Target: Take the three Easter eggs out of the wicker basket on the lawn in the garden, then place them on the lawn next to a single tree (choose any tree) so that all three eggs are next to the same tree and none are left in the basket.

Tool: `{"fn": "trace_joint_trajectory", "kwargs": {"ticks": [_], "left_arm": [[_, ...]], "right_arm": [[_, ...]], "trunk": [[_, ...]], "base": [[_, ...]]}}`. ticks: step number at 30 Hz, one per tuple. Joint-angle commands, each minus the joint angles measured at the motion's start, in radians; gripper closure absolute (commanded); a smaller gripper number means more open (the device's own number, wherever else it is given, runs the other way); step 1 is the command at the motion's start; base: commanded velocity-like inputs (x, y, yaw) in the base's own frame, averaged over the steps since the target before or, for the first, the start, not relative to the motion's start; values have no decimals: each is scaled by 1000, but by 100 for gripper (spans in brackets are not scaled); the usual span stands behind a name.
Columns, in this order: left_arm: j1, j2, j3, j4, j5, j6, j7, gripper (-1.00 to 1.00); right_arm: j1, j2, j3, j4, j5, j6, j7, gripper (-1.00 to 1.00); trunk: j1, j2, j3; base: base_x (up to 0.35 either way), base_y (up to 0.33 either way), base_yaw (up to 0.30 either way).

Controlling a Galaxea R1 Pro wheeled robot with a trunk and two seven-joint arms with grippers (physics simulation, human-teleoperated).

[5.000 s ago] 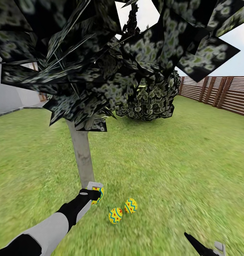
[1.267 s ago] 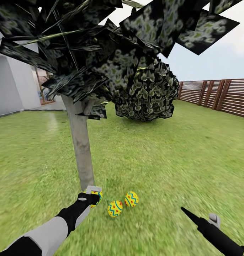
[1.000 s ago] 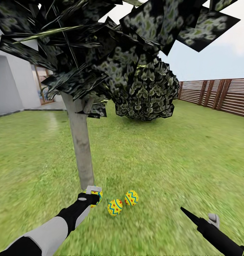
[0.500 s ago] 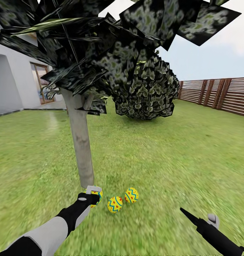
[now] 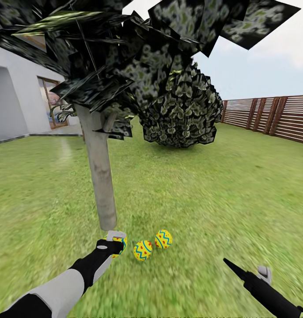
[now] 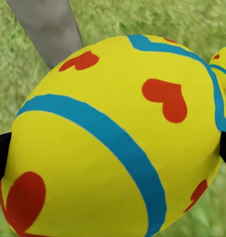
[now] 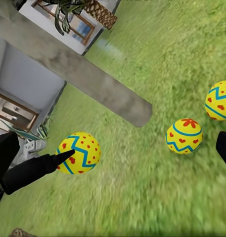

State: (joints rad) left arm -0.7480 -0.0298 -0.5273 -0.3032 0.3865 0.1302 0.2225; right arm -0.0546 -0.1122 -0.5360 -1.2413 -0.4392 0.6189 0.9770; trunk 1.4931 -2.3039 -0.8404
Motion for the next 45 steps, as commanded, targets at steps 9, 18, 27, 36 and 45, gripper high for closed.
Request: {"fn": "trace_joint_trajectory", "kwargs": {"ticks": [9, 18, 27, 36, 45], "left_arm": [[-1, 0, -8, -2, 8, 5, 8, 100], [-1, -1, -9, -2, 8, 1, 8, 100], [-1, -1, -8, -2, 8, 2, 8, 100], [-1, -1, -8, -2, 8, 2, 8, 100], [-1, -1, -8, -2, 8, 2, 8, 100]], "right_arm": [[-1, -1, -6, 0, -9, 7, 2, -100], [-1, -1, -6, 0, -13, 7, 3, -100], [-1, 0, -3, 0, -10, 7, 1, -100], [-1, 0, -2, 2, -8, 6, 0, -100], [-1, 0, -2, 2, -8, 5, 0, -100]], "trunk": [[27, -50, -23], [27, -50, -23], [27, -50, -23], [27, -50, -23], [27, -50, -23]], "base": [[0, 0, 0], [0, 0, 0], [230, 0, 0], [303, 64, 0], [245, 137, 0]]}}
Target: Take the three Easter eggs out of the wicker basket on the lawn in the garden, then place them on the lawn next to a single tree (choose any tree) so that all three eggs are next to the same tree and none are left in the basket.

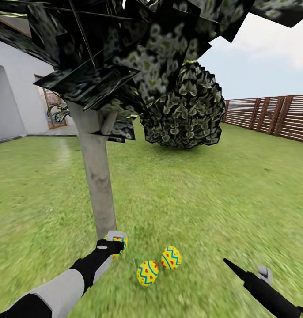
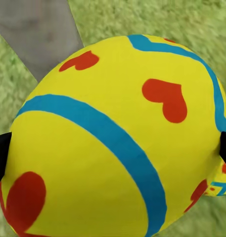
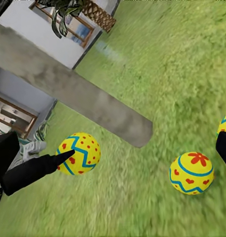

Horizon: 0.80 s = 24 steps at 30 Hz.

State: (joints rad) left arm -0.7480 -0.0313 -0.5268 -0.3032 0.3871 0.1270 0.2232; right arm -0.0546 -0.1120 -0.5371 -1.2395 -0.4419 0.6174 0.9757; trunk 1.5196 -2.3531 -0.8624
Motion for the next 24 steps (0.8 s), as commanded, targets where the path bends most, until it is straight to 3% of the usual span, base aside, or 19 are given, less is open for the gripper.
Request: {"fn": "trace_joint_trajectory", "kwargs": {"ticks": [1, 6, 17, 24], "left_arm": [[-1, 1, -9, -2, 7, 5, 8, 100], [-1, 1, -8, -2, 7, 5, 8, 100], [-1, 2, -7, -2, 9, 2, 7, 100], [-1, 2, -7, 12, 9, -29, 7, 100]], "right_arm": [[-1, 0, -1, 0, -5, 7, 1, -100], [-1, 0, 0, 0, -5, 7, 1, -100], [-1, 0, 0, 0, -4, 7, 1, -100], [-1, 0, 0, 0, -3, 7, 1, -100]], "trunk": [[0, 0, -1], [0, 0, -1], [0, 0, -1], [27, -49, -23]], "base": [[238, 25, 0], [158, 7, 0], [10, 0, 0], [0, 0, 0]]}}
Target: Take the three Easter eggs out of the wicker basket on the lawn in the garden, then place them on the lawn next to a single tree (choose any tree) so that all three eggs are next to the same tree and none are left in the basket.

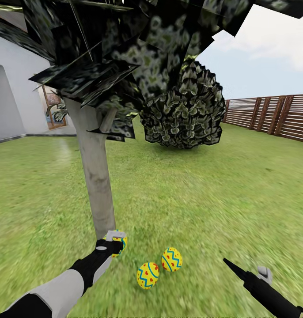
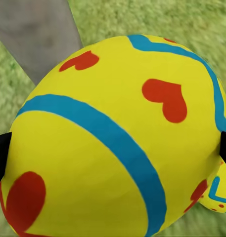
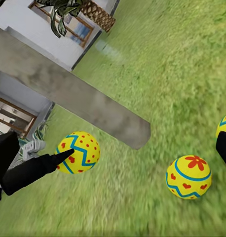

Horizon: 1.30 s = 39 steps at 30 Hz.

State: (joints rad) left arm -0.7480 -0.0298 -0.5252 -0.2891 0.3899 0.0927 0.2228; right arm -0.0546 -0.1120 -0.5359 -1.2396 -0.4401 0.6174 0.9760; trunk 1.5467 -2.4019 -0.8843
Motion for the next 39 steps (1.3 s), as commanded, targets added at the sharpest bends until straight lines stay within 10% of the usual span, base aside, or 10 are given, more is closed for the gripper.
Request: {"fn": "trace_joint_trajectory", "kwargs": {"ticks": [1, 14, 39], "left_arm": [[-1, 1, -8, 1, 7, 3, 7, 100], [-1, 1, -7, 25, 7, -39, 7, 100], [-1, 1, -7, 27, 6, -79, 8, 100]], "right_arm": [[-1, 0, -1, 0, -5, 7, 1, -100], [-1, 0, 0, 0, 1, 7, 1, -100], [-1, 0, 18, 6, -3, -48, 4, -100]], "trunk": [[4, -8, -4], [53, -98, -45], [65, -104, -142]], "base": [[0, 0, 0], [0, 0, 0], [0, 0, 0]]}}
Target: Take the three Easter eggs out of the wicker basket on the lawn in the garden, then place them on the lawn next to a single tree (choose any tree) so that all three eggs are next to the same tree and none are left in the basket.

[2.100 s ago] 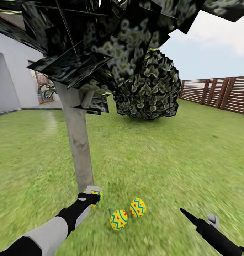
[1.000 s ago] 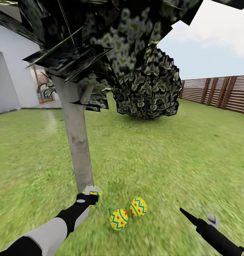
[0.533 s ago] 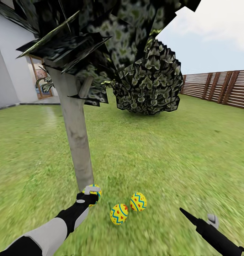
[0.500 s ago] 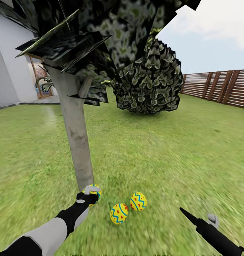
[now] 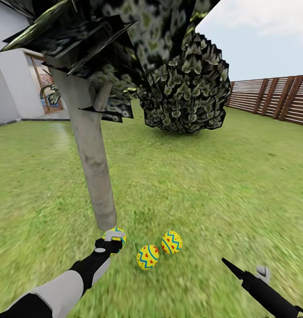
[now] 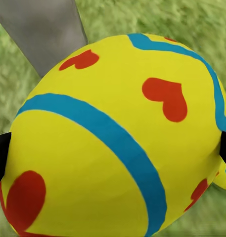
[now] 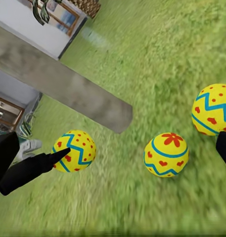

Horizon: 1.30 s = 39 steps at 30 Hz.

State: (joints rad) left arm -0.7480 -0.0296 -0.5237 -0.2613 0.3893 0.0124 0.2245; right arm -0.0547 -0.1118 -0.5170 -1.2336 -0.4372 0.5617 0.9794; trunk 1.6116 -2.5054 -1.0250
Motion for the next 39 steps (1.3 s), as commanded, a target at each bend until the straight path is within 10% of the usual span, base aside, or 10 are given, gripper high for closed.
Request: {"fn": "trace_joint_trajectory", "kwargs": {"ticks": [1, 31, 39], "left_arm": [[-1, 0, -9, -1, 7, 1, 7, 100], [-1, 0, -9, -3, 8, -3, 9, 100], [-1, 0, -9, -3, 8, -3, 9, 100]], "right_arm": [[-1, 0, 1, 0, -5, 7, 0, -100], [-1, 0, 5, -3, -17, 7, 5, -100], [-1, 0, 5, -1, -17, 7, 4, -100]], "trunk": [[0, -1, -5], [14, -8, -121], [14, -8, -121]], "base": [[0, 0, 0], [0, 0, 0], [0, 0, 0]]}}
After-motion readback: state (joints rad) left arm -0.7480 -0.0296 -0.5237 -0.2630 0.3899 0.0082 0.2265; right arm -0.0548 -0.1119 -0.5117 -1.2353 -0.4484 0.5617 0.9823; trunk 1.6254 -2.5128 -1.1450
